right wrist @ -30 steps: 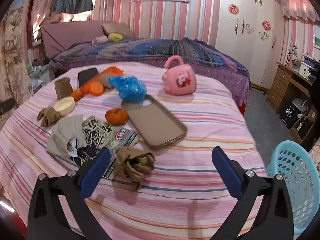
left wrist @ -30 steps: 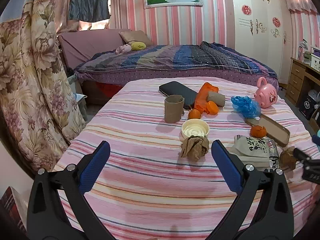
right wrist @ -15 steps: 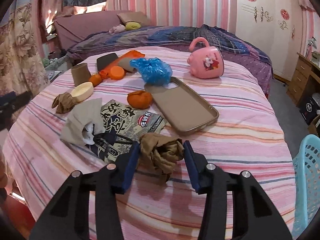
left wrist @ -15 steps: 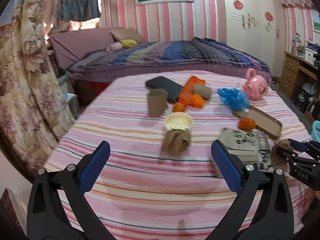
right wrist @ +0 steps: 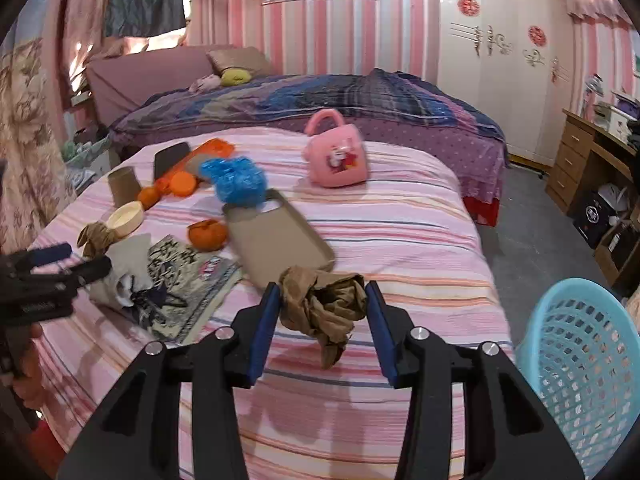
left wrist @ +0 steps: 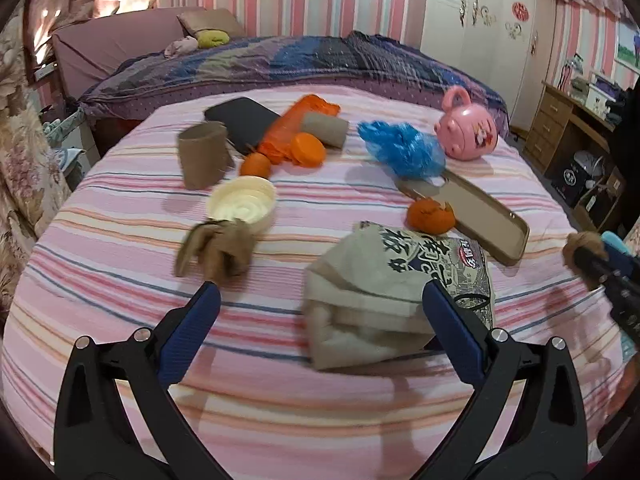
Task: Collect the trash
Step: 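Grasp the grey-beige folded cloth with the left gripper while the right gripper holds the brown cloth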
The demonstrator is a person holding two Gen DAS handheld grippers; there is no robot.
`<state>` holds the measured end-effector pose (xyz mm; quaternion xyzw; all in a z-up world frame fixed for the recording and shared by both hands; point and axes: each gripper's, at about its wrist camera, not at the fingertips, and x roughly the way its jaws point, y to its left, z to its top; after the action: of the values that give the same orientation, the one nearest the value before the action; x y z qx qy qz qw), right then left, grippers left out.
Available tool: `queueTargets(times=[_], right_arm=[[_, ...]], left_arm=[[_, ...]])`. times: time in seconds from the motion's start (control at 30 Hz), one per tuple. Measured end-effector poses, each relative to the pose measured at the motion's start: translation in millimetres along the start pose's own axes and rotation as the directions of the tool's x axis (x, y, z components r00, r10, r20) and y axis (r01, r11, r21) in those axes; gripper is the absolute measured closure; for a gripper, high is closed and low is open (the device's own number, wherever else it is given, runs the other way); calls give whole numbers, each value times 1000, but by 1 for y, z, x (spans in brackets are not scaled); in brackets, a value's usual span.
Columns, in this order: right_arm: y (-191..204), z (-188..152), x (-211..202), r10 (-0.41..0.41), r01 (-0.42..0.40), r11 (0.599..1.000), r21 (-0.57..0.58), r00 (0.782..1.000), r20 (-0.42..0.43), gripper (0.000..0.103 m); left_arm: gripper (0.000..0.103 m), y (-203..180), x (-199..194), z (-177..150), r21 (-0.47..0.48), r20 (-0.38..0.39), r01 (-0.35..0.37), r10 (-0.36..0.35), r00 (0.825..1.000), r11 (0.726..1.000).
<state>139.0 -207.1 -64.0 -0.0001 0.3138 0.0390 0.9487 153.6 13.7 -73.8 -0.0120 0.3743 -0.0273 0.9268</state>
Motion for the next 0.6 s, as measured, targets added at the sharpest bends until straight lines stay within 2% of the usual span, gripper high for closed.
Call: queueTargets(times=[0.13,0.2,0.33,0.4,0.47,0.6], right_arm=[[-14,1,-1,-2,2,1000,28,1000,1,59],[-17,2,-1,-2,2,999,32,1000,1,59],[-19,3,-3,2,-3,1000,31,1000,9,59],[-17,3,-5,5,-5,1000,26,1000,13,59],[-16,2,-6,5,-5,1000,19,1000,15,59],[-16,2,-6,-2,1,1000,10,1000,13,59]], left_arm=[[7,-6,14,1,-13,-47,43,-44,998,999],[13,-7,17,1,-21,-70,76,-77,995,997],[42,-11,16,0,-23,-77,122,-124,989,992],[51,-17,13,0,1,-63,112,-112,992,994],[66,-25,8,1,34,-45,92,-90,995,995],[82,-31,0,1,64,-29,95,-93,995,993]])
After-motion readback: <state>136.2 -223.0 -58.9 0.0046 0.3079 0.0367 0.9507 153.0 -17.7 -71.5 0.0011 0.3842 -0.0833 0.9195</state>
